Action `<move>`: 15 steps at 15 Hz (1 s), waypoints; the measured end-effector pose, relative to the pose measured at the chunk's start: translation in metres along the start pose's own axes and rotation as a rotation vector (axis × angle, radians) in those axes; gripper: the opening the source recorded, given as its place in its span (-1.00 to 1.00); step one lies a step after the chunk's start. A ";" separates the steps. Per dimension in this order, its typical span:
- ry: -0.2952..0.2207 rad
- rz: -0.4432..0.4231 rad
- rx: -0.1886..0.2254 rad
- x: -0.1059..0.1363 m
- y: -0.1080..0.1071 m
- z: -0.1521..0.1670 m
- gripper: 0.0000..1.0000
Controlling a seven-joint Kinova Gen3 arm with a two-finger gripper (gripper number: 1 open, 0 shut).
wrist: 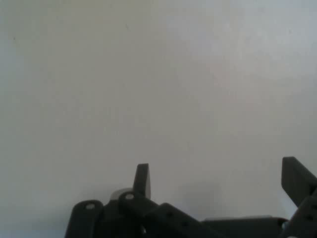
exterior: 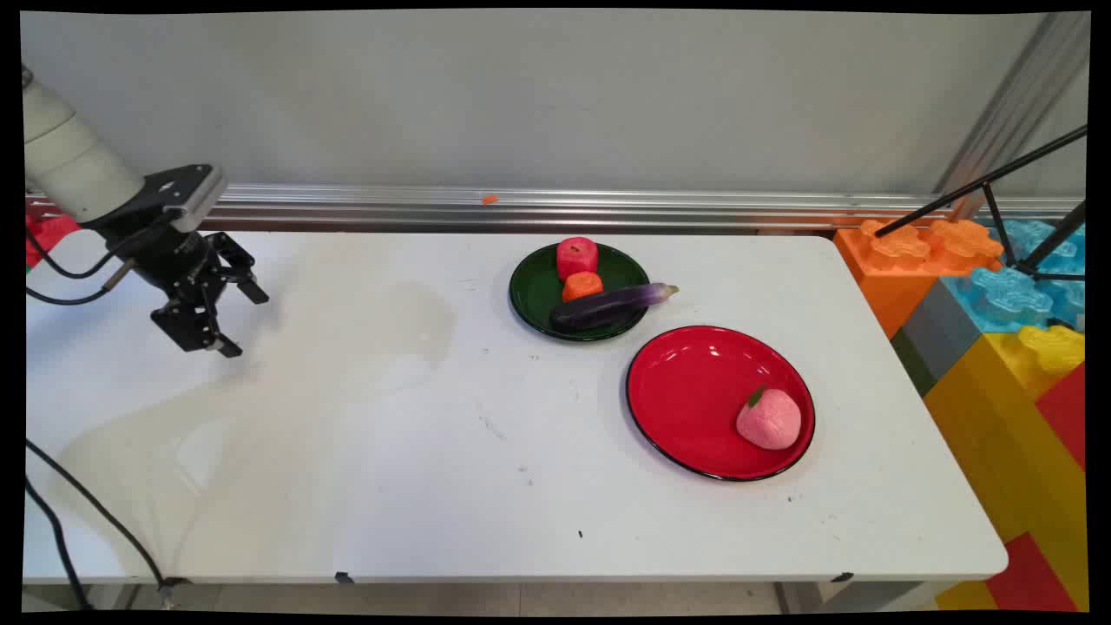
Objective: Pick up the eggplant from the green plate
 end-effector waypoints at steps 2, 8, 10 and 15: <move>0.030 -0.018 0.009 0.011 -0.001 0.002 1.00; 0.130 -0.106 0.041 0.080 -0.005 0.011 1.00; 0.154 -0.122 0.056 0.104 -0.006 0.014 1.00; 0.206 -0.157 0.110 0.164 -0.015 0.024 1.00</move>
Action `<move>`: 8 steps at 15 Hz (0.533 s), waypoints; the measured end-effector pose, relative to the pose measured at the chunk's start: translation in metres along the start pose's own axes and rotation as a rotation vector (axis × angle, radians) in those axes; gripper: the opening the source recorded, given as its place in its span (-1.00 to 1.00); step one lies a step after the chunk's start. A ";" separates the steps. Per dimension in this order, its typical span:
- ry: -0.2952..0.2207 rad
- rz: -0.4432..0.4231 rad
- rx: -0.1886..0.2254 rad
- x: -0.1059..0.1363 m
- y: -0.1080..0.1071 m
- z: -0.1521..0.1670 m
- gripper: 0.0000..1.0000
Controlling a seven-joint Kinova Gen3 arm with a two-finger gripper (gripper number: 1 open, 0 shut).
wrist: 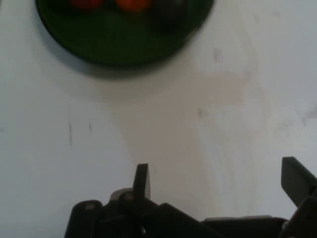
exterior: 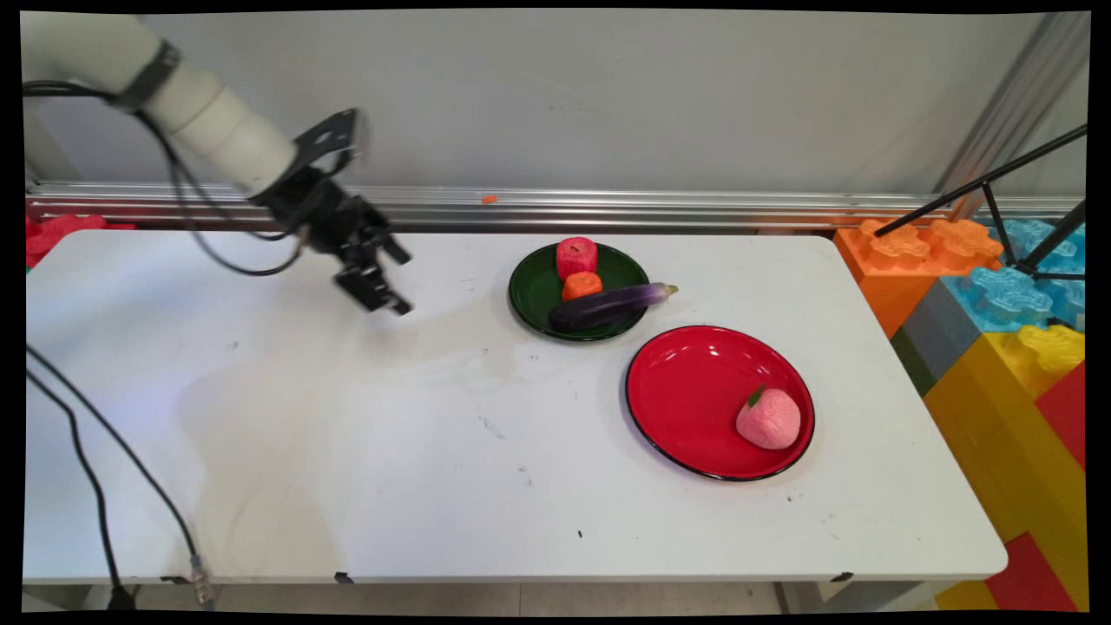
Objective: Pick up the eggplant from the green plate
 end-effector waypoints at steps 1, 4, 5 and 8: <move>0.011 -0.008 0.018 0.014 -0.001 0.006 1.00; 0.032 -0.029 0.057 0.045 -0.001 0.023 1.00; 0.036 -0.037 0.069 0.054 -0.001 0.030 1.00; 0.047 -0.068 0.106 0.082 -0.001 0.053 1.00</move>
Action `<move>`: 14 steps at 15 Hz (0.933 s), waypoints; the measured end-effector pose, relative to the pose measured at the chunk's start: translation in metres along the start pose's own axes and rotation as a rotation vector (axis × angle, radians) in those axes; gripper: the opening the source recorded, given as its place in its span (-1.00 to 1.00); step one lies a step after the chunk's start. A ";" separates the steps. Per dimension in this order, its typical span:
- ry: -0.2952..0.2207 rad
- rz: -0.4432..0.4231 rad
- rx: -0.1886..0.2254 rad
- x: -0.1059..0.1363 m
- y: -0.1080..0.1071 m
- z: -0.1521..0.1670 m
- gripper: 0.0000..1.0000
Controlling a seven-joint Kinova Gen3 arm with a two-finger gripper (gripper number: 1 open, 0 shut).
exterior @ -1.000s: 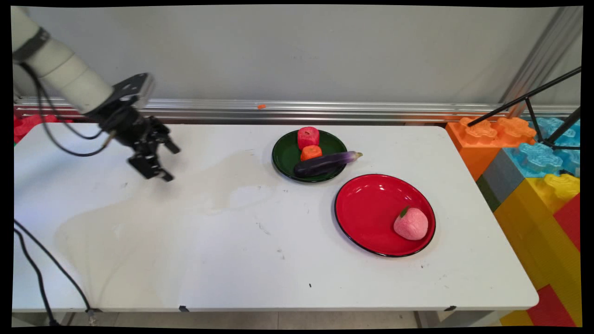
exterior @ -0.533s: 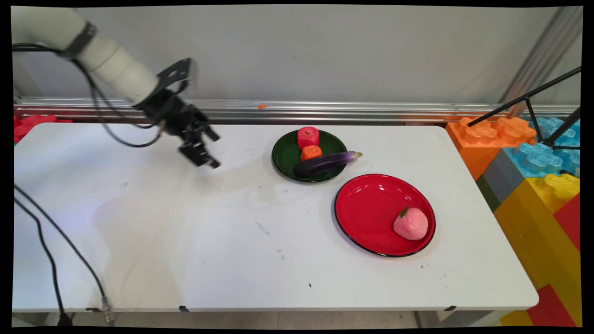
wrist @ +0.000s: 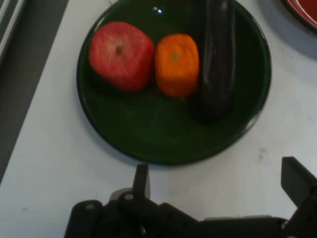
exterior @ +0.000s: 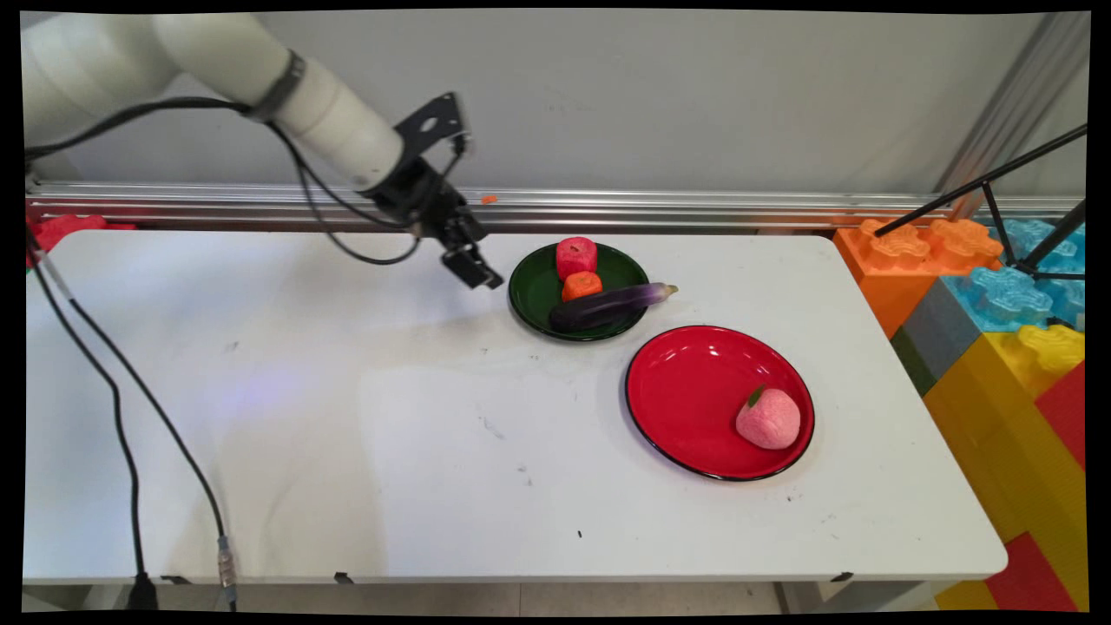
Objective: Pick up the eggplant from the green plate
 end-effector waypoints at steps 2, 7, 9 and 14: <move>0.005 -0.021 0.011 0.011 0.003 0.012 1.00; 0.029 -0.020 0.019 0.044 0.009 0.048 1.00; 0.039 0.010 0.021 0.059 0.009 0.063 1.00; 0.054 0.084 0.003 0.081 0.009 0.089 1.00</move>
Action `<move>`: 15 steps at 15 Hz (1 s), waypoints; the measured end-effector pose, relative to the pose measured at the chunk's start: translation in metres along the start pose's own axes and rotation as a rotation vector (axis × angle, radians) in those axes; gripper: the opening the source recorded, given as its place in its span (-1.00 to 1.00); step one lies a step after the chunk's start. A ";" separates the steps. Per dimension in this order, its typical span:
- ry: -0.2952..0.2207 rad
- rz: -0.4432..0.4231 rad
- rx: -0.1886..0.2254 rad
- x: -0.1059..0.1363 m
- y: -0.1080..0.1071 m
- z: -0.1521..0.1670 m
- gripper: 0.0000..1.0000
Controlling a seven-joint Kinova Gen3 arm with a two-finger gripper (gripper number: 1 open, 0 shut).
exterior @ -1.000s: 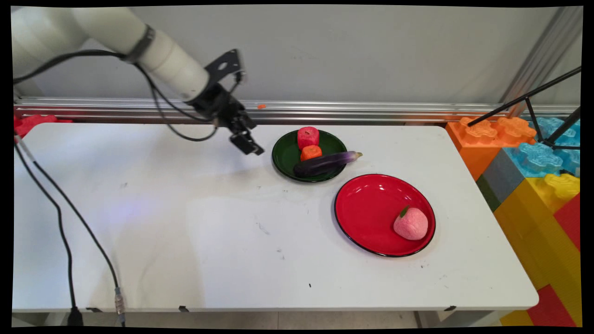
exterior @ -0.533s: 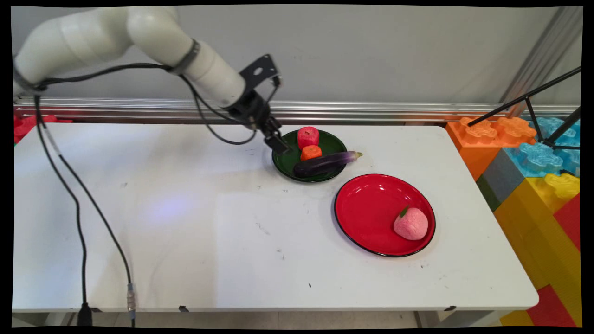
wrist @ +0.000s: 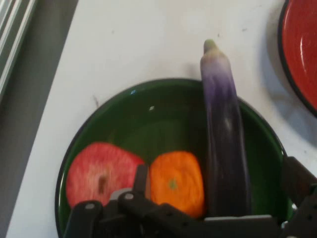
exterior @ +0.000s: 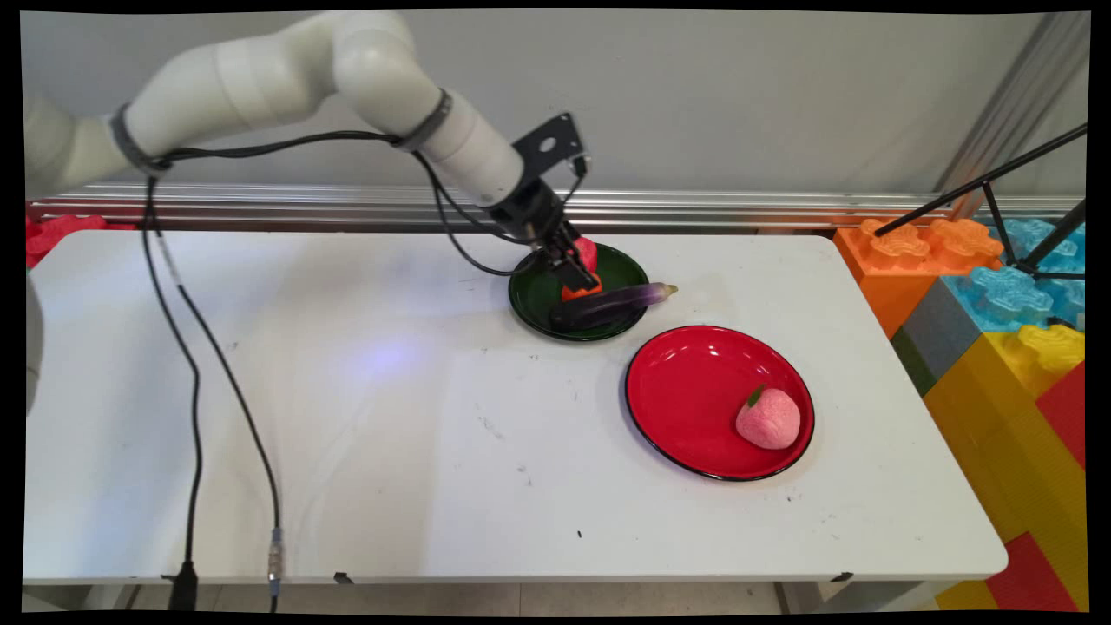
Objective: Pick up the eggplant from the green plate
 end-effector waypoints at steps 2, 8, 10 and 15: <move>0.005 0.037 -0.012 0.008 -0.002 0.012 1.00; 0.004 0.106 -0.061 0.017 -0.010 0.046 1.00; 0.006 0.110 -0.071 0.017 -0.013 0.054 1.00; 0.015 0.093 -0.118 0.013 -0.027 0.073 1.00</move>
